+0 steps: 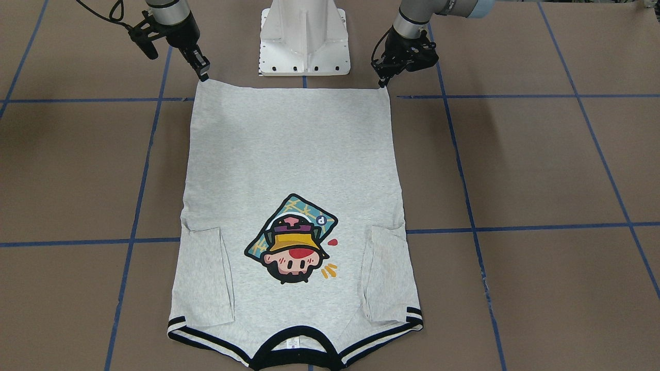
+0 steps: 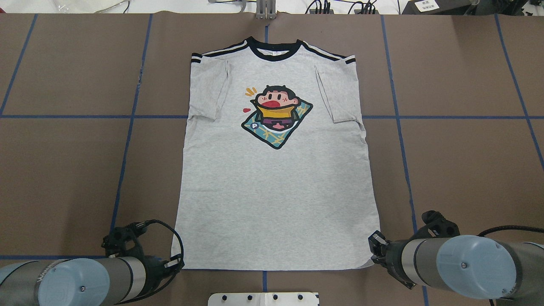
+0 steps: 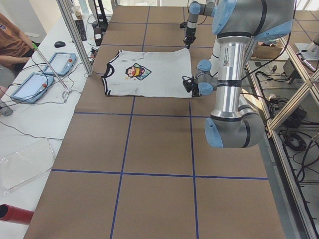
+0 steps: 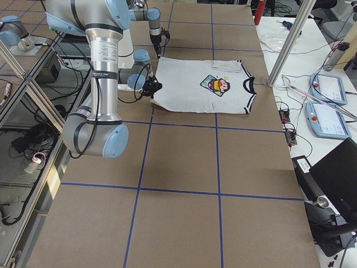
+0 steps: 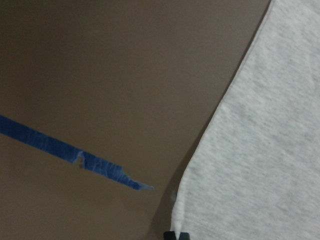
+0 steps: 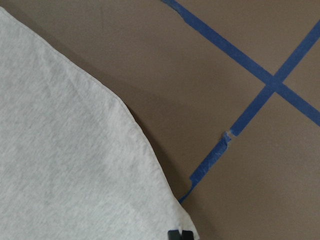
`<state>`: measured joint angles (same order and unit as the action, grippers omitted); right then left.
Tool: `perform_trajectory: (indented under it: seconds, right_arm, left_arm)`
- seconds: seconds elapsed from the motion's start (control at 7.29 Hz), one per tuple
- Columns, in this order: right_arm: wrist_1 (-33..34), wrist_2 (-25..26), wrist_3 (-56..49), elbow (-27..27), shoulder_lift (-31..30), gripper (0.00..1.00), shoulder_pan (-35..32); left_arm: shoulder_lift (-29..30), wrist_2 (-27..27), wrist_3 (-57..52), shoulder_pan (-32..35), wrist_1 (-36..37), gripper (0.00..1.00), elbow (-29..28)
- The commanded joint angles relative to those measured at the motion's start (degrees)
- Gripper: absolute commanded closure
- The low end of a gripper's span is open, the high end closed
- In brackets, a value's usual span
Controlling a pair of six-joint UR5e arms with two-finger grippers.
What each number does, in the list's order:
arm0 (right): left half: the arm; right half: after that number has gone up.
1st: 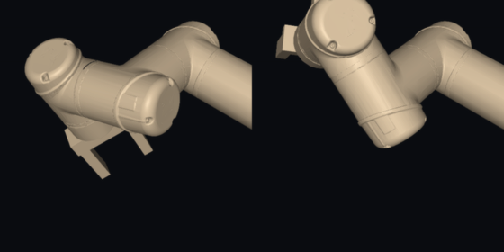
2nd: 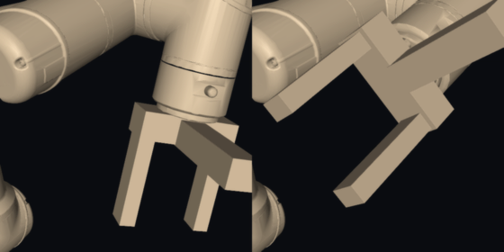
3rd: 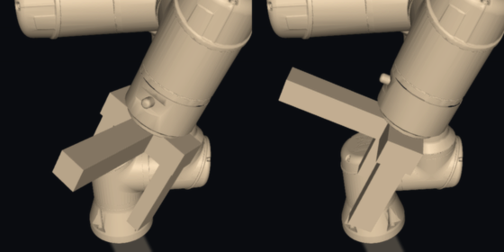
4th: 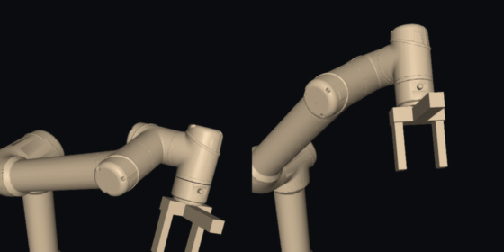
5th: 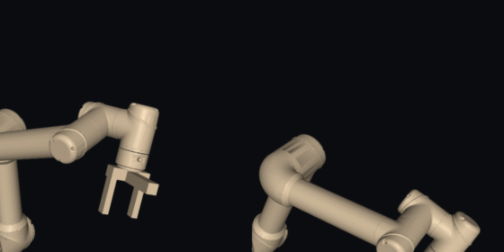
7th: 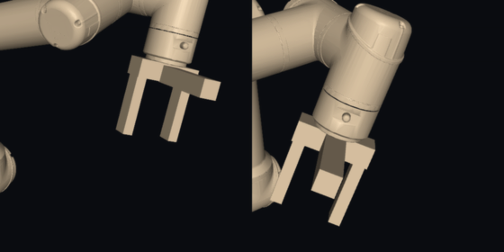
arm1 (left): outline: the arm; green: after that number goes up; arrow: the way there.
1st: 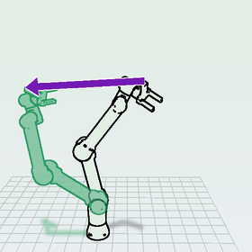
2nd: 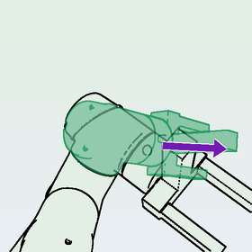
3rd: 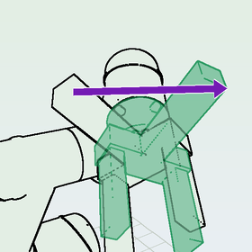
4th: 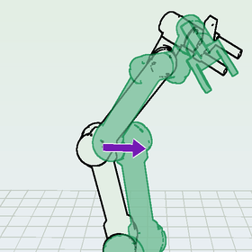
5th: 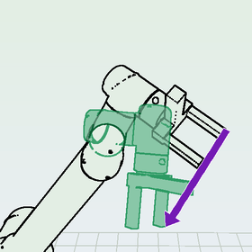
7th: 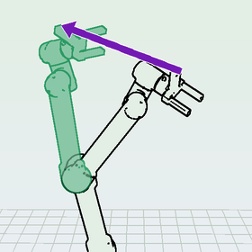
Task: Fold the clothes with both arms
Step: 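Grasp the two hem corners with the left and right grippers, then lift the hem with both grippers and fold it up toward the collar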
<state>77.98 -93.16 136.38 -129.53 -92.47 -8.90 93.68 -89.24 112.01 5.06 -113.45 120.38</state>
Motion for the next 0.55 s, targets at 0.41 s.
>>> perform_trajectory:
  seconds: [0.41]
  right_arm:
    - [0.6,-2.9,0.46,-9.58,-4.82,1.0,0.83]
  left_arm:
    - [-0.26,-0.23,9.45,-4.19,6.65,1.0,17.67]
